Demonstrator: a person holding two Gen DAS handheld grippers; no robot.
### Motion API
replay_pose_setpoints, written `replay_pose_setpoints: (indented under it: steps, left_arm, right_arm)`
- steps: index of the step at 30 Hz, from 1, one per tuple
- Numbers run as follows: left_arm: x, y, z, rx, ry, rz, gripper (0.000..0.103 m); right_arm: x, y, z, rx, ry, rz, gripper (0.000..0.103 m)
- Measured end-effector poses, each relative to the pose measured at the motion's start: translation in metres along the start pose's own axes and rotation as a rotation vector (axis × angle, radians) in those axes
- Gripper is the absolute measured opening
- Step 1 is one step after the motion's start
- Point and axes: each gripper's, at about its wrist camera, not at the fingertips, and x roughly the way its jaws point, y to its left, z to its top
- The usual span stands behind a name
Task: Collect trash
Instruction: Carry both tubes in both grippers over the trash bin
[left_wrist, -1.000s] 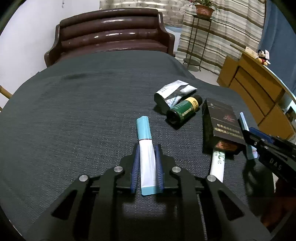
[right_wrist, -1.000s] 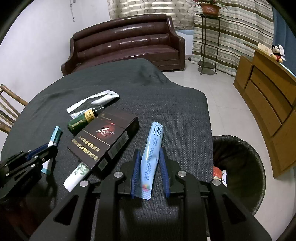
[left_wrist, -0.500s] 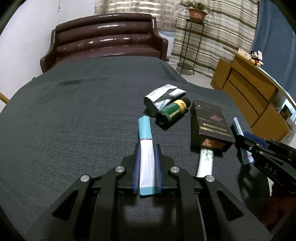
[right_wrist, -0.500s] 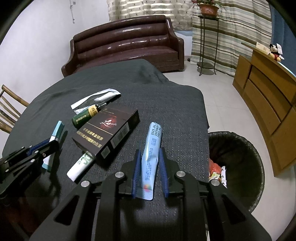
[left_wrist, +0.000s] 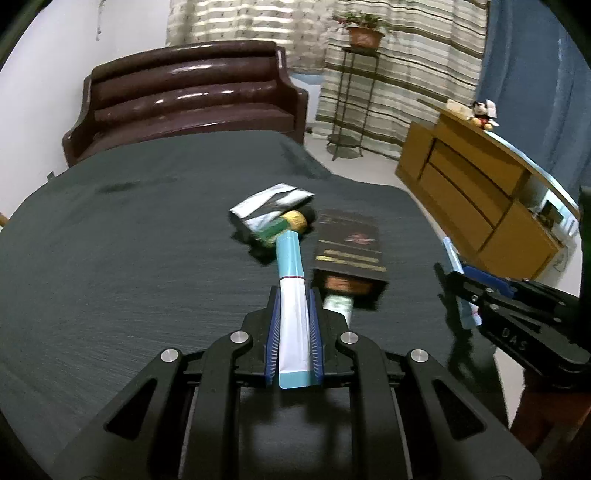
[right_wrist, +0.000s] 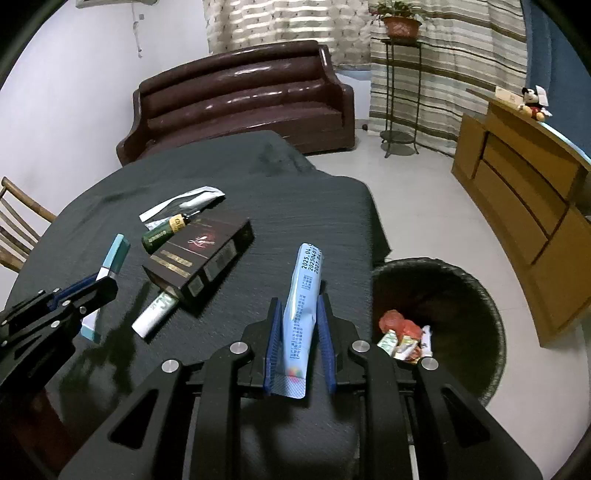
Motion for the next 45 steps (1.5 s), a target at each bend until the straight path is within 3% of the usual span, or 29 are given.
replay_pose_setpoints:
  steps: [22,45]
  left_arm:
    - [0.01,-0.118,0.004,0.168,-0.027,-0.179,0.015]
    - [0.058,-0.178,0.015,0.256,0.007,-0.192,0.015]
  right_arm:
    - [-0.034,-0.091,-0.021,0.116,-0.04,-0.159,0.021]
    - [-0.022,-0.13,-0.017,0.173,-0.056,-0.207,0.021]
